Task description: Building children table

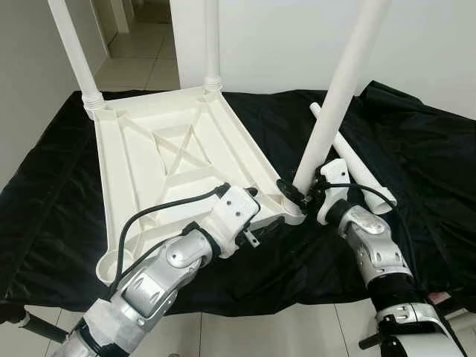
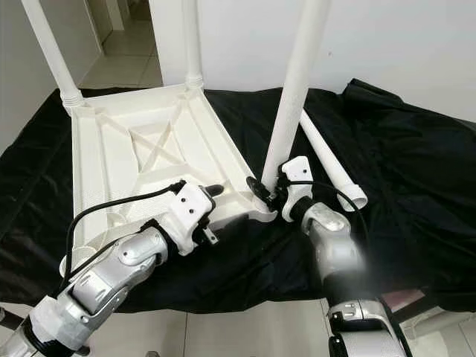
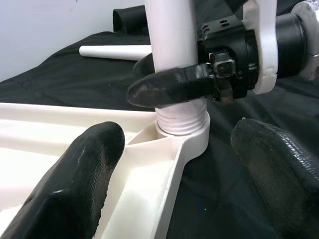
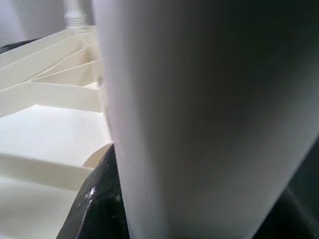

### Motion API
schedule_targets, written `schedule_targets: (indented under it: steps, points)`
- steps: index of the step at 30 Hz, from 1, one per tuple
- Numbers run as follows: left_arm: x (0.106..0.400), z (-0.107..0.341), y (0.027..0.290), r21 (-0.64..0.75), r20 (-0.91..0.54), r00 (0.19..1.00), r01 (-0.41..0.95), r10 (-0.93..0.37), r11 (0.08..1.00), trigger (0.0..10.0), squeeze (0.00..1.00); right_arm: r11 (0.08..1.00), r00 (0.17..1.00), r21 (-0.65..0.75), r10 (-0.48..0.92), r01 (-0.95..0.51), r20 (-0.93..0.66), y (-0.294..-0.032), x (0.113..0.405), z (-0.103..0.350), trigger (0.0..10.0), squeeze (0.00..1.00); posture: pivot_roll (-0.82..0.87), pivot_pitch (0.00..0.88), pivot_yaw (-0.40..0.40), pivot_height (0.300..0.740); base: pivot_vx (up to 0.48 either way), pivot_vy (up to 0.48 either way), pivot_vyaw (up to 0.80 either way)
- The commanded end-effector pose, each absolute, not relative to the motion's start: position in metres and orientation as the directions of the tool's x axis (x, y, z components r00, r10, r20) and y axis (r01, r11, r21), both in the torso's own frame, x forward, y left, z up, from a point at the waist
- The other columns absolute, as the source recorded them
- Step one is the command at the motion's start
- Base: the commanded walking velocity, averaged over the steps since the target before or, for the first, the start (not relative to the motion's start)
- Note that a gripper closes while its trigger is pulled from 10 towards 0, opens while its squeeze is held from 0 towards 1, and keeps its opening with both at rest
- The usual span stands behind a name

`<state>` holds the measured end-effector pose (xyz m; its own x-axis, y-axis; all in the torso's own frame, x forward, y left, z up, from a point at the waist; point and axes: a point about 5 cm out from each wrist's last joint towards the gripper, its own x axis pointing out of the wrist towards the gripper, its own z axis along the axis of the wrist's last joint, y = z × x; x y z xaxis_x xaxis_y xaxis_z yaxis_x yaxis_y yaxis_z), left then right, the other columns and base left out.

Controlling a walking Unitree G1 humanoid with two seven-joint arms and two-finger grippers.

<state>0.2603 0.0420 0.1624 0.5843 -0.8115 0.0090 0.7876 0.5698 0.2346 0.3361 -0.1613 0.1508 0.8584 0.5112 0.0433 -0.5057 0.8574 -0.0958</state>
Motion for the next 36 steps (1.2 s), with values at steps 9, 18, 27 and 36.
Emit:
schedule_targets:
  steps: [9, 18, 27, 36]
  points:
    - [0.249, 0.158, 0.039, 0.228, -0.040, 0.457, 0.870, -0.889, 0.437, 10.0, 0.00, 0.989, 0.991, 0.062, 0.132, -0.132, 0.006, -0.152, 0.322, 0.142, 10.0, 0.00, -0.06, 0.083, -0.021, 0.740, 0.000, 0.000, 0.00]
    - [0.250, 0.158, 0.043, 0.231, -0.049, 0.466, 0.866, -0.883, 0.444, 10.0, 0.00, 0.971, 0.979, 0.128, -0.203, 0.202, 0.000, -0.133, 0.308, 0.143, 10.0, 0.00, -0.06, 0.096, -0.017, 0.740, 0.000, 0.000, 0.00]
    - [0.247, 0.157, 0.046, 0.227, -0.061, 0.461, 0.870, -0.885, 0.437, 10.0, 0.00, 0.974, 0.985, 0.170, -0.162, 0.152, 0.051, -0.130, 0.302, 0.154, 10.0, 1.00, -0.06, 0.108, -0.008, 0.740, 0.000, 0.000, 0.00]
    - [0.244, 0.159, 0.053, 0.212, -0.076, 0.443, 0.883, -0.893, 0.420, 10.0, 0.00, 0.976, 0.985, 0.186, -0.134, 0.111, 0.113, -0.130, 0.290, 0.159, 10.0, 1.00, -0.06, 0.112, -0.008, 0.740, 0.000, 0.000, 0.00]
